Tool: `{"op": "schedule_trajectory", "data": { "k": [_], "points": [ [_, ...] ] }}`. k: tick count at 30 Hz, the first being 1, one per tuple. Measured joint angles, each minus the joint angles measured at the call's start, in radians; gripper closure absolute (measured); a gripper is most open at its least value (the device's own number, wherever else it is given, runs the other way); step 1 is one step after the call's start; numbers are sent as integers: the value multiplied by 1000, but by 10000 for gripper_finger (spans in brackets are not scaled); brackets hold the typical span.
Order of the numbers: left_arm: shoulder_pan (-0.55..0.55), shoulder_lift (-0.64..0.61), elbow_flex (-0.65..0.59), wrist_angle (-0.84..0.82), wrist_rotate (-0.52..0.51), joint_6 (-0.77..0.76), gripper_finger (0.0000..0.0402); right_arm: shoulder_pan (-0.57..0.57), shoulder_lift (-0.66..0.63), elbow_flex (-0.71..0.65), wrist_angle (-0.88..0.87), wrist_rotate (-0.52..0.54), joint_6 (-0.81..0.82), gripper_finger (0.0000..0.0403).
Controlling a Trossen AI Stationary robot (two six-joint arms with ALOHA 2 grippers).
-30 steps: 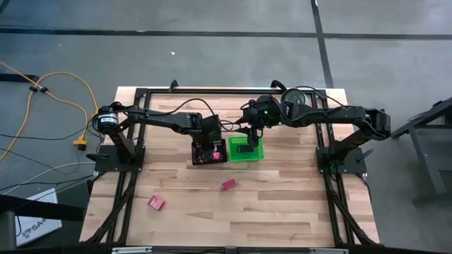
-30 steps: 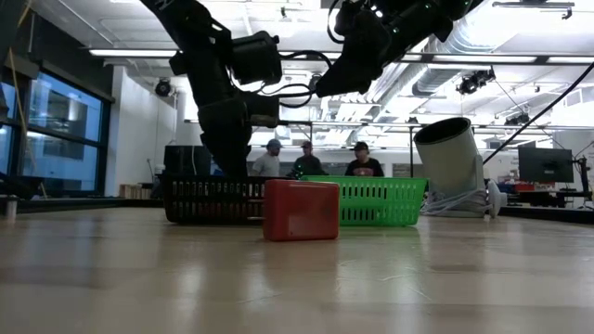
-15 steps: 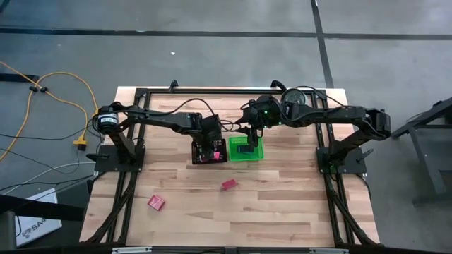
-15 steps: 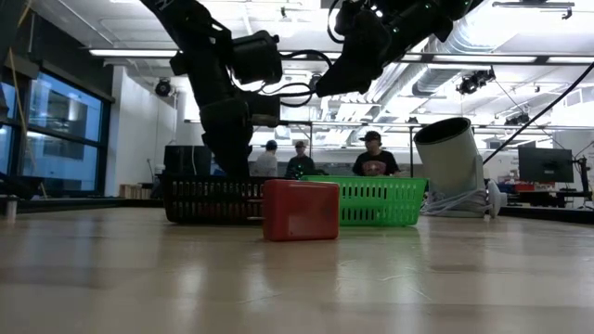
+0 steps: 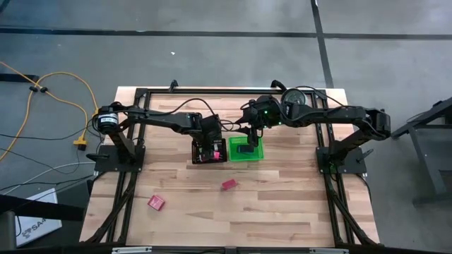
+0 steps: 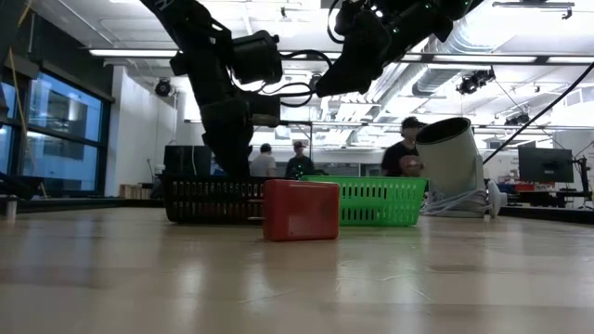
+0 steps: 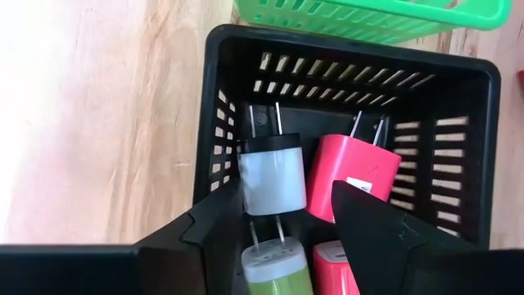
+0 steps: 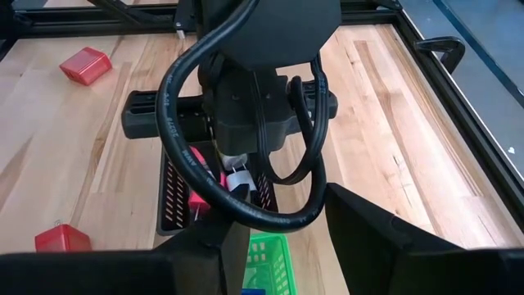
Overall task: Pick & Place Office items
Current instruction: Put the left red charger adapter into the black bin
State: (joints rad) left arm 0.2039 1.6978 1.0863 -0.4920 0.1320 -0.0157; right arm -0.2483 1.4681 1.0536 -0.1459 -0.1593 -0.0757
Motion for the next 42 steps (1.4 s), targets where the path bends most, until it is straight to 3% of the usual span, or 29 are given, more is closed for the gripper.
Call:
{"op": "schedule_trajectory", "data": {
  "k": [17,28,36,42],
  "points": [
    [6,-63,0,-16,-15,-30,218,0,0,0,1,0,0,257],
    [-9,-194,0,-202,-47,-141,218,0,0,0,1,0,0,257],
    [-134,-333,0,-369,-207,-344,218,0,0,0,1,0,0,257],
    [-289,-362,0,-442,-243,-571,218,0,0,0,1,0,0,257]
  ]
}}
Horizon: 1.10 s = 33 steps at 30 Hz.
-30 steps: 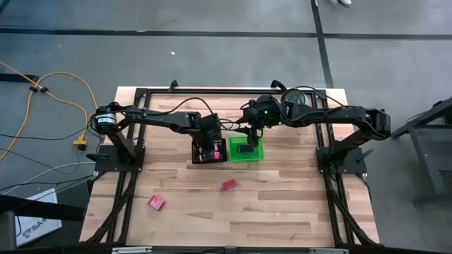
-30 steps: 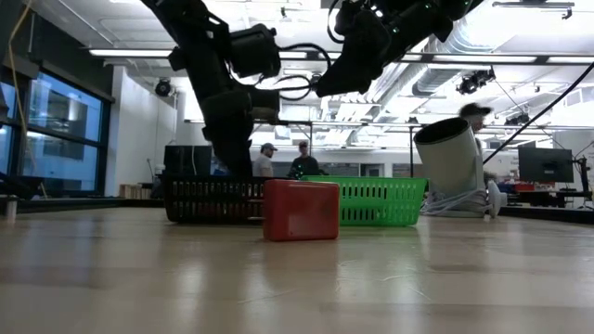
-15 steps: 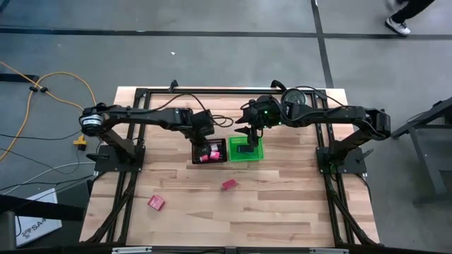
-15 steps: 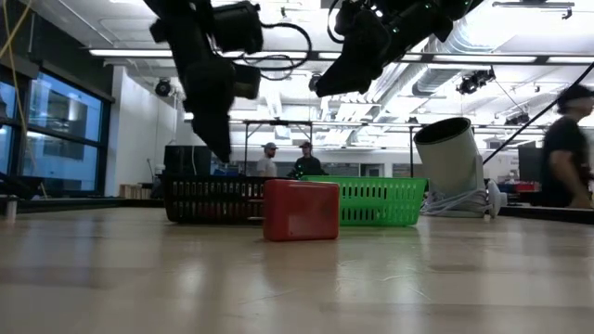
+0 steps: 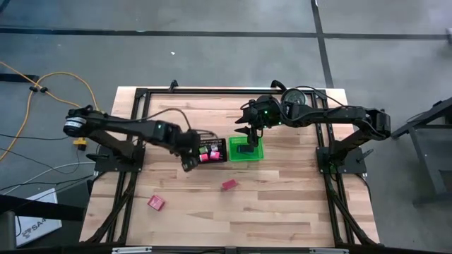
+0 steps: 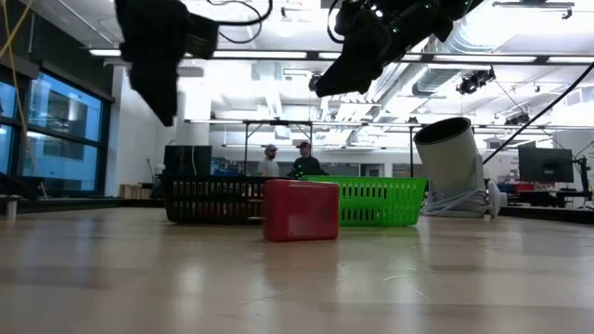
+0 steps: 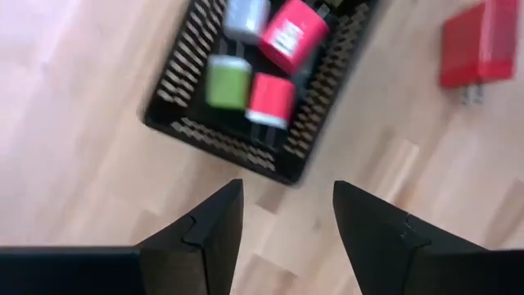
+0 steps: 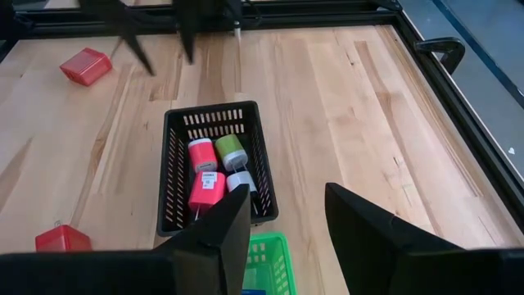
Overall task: Pick & Place Office items
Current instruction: Put the left red charger adapter into the black bin
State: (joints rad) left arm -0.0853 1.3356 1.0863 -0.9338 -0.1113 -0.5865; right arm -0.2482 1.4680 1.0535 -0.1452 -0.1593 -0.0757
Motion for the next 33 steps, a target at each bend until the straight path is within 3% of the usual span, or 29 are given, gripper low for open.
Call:
{"op": "schedule_trajectory", "data": {
  "k": [10,17,23,33],
  "points": [
    [-324,-25,0,-149,-160,-519,218,0,0,0,2,0,0,257],
    [-533,4,0,-178,-198,-813,218,0,0,0,3,0,0,257],
    [-646,53,0,-162,-197,-834,218,0,0,0,4,0,0,257],
    [-803,67,0,-128,-169,-708,218,0,0,0,4,0,0,257]
  ]
}}
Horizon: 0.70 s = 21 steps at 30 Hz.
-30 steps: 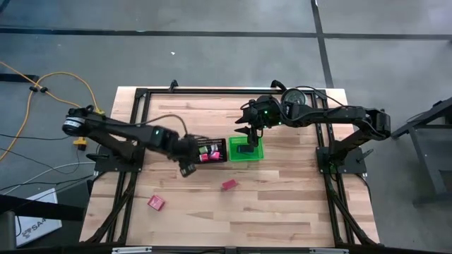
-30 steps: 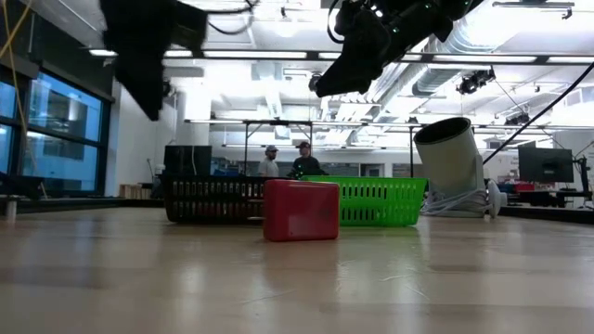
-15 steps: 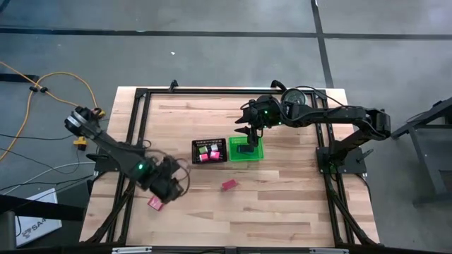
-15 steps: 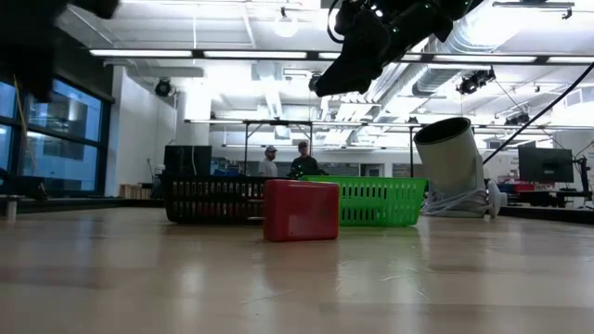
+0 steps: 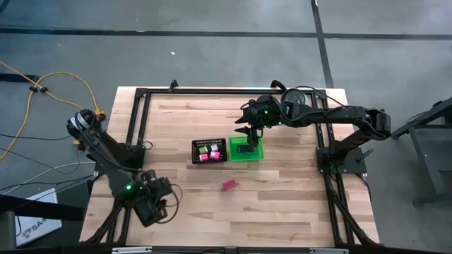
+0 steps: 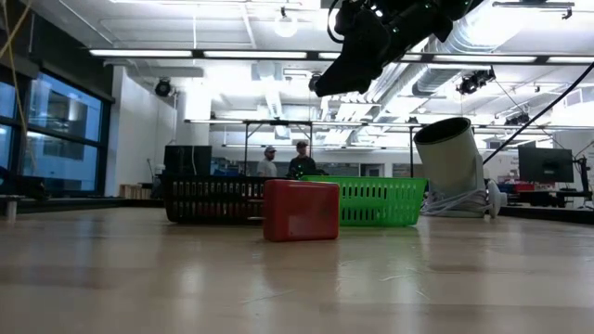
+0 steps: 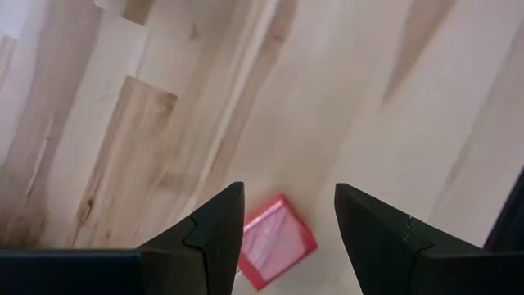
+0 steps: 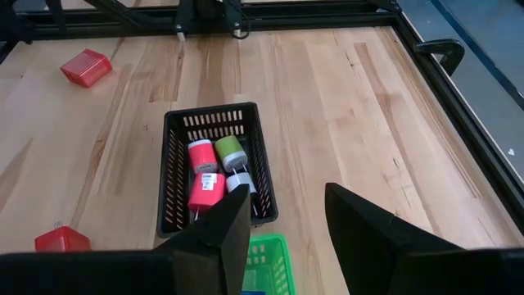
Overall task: Pick & Place Office items
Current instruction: Put the left red charger adapter into the black bin
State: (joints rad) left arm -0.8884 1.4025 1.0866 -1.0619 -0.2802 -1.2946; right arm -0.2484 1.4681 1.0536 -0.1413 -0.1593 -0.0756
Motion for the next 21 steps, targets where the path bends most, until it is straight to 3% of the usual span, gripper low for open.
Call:
{"op": "schedule_trajectory", "data": {
  "k": [12,21],
  "points": [
    [-169,0,-5,-22,-54,283,218,0,0,0,0,0,0,257],
    [-243,-58,-128,19,-101,309,218,0,0,0,0,0,0,257]
  ]
}}
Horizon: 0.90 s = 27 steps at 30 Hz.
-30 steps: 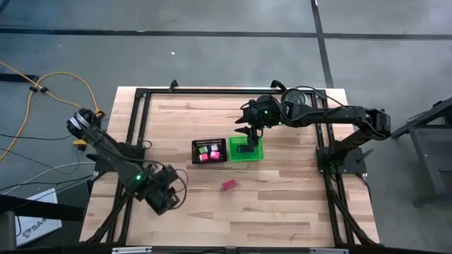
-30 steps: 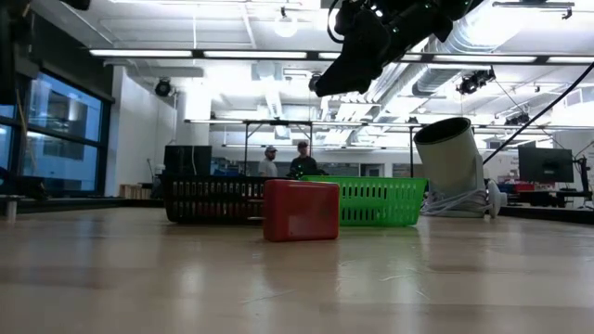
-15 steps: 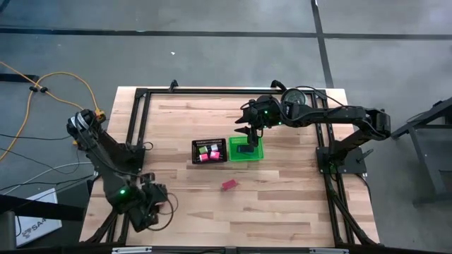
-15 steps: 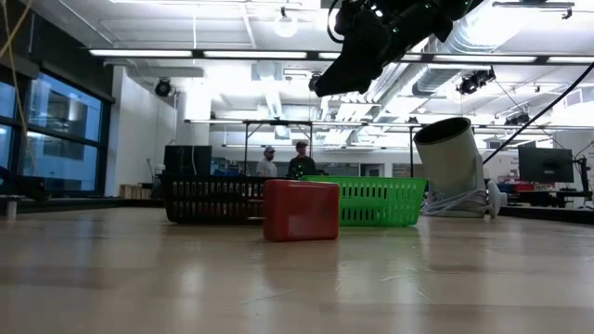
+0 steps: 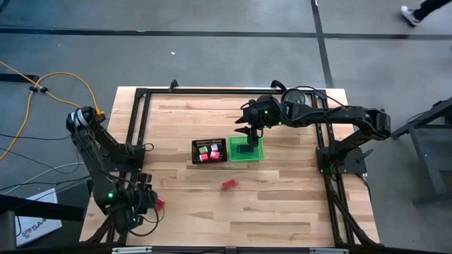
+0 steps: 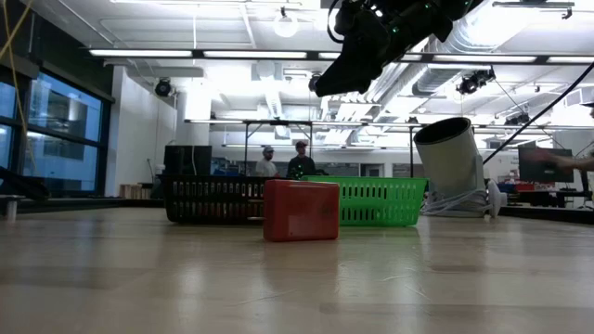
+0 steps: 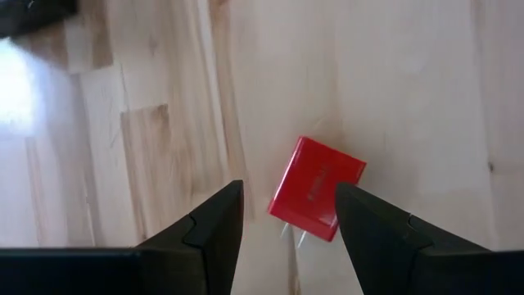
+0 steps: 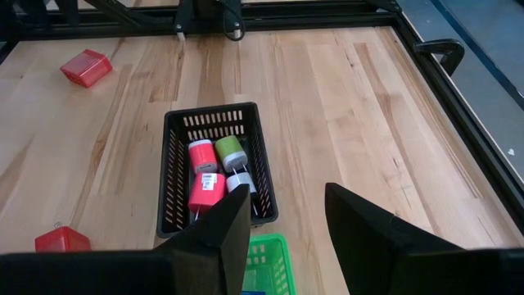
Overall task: Pick & Place Office items
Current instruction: Put the left red charger adapter into the black bin
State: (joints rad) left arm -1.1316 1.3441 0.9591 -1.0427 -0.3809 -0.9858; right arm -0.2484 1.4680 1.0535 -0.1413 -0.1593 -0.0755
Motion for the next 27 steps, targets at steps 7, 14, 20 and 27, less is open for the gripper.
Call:
{"op": "schedule_trajectory", "data": {
  "k": [7,14,20,27],
  "points": [
    [26,-140,-144,126,61,156,218,0,0,0,0,0,0,257],
    [87,-220,-251,260,196,231,218,0,0,0,0,0,0,257],
    [103,-194,-252,267,236,246,218,0,0,0,0,0,0,257],
    [103,-184,-252,267,237,248,217,0,0,0,0,0,0,257]
  ]
}}
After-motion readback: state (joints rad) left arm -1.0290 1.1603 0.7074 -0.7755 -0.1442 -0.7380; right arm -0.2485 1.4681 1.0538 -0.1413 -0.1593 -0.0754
